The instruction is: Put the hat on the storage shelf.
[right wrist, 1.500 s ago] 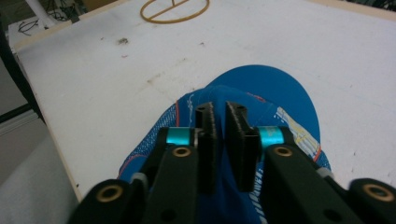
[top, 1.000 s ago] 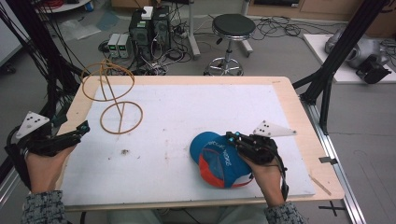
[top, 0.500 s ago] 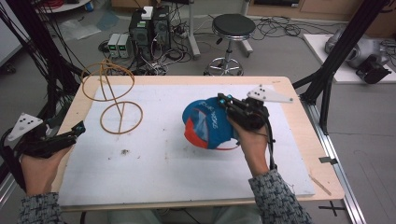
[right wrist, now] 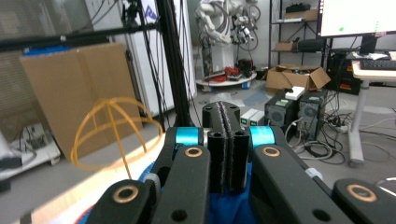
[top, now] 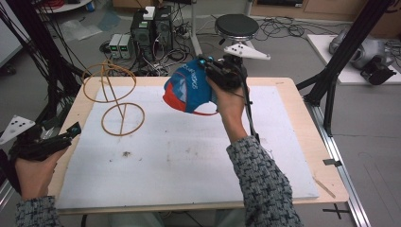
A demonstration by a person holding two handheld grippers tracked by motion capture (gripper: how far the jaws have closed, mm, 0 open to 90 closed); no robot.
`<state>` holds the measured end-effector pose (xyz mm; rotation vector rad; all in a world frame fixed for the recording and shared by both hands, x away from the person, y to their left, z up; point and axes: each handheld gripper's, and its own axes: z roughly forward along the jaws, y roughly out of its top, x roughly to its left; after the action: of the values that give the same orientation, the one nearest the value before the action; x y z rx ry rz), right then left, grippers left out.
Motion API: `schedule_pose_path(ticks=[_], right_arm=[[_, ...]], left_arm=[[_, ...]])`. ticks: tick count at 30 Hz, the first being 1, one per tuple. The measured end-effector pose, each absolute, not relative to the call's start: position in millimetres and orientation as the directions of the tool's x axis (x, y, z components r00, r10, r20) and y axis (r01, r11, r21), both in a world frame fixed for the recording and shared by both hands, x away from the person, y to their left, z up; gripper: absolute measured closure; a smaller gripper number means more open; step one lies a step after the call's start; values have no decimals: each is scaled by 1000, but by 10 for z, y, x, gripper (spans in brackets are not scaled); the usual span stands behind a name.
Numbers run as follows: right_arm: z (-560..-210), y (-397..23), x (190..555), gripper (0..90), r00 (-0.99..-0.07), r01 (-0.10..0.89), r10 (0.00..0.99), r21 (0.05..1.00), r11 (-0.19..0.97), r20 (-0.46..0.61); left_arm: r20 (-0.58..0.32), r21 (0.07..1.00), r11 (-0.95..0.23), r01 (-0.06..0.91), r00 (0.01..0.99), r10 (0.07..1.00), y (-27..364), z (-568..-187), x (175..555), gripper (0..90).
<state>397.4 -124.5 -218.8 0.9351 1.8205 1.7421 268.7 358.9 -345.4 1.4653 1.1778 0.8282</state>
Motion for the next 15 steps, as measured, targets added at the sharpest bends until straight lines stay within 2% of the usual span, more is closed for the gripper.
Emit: schedule_pose_path(ticks=[15], right_arm=[[-1825, -577, 4380, 899, -660, 162, 725, 980, -118, 197]], left_arm=[[-110, 972, 43, 231, 286, 952, 3648, -3448, 2666, 192]])
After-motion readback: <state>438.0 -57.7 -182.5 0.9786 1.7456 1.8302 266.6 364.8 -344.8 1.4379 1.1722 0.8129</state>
